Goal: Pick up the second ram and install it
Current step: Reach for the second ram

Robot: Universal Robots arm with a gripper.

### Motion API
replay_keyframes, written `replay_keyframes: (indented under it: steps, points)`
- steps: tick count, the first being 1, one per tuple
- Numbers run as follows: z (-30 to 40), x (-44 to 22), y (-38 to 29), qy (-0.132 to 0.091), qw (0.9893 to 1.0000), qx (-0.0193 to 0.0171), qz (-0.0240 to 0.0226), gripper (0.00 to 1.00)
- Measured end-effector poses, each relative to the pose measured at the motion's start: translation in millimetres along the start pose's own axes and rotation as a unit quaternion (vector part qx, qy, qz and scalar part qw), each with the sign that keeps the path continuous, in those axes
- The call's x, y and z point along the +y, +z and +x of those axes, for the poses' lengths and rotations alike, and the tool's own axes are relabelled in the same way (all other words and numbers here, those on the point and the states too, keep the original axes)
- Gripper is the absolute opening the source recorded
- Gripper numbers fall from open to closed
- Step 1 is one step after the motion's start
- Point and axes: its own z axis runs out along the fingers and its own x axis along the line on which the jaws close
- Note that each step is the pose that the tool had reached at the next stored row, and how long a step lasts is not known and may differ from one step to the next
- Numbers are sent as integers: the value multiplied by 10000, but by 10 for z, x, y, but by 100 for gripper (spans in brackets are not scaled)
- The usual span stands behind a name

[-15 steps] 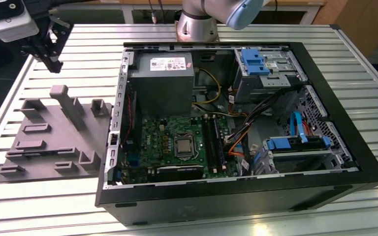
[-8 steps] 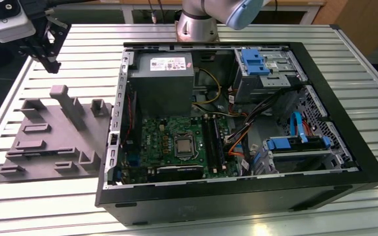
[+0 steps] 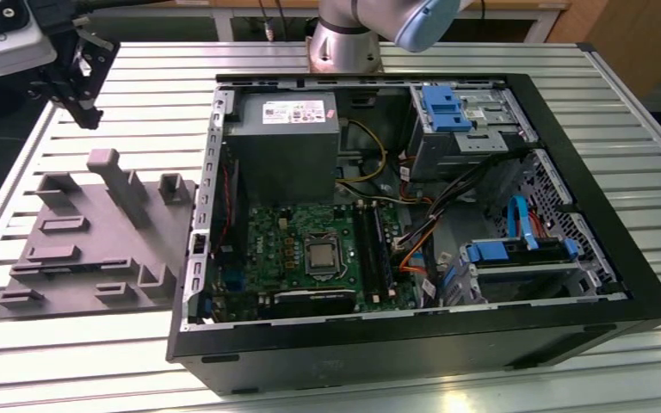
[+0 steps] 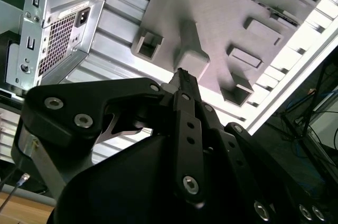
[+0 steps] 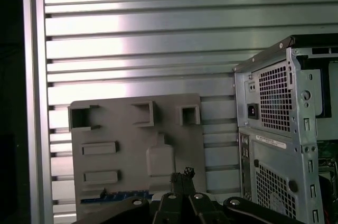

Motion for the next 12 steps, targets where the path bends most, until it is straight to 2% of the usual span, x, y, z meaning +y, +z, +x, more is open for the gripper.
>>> replay_keyframes:
  steps: [12]
  points:
    - [53,-8,5,0,10000,0,0,11]
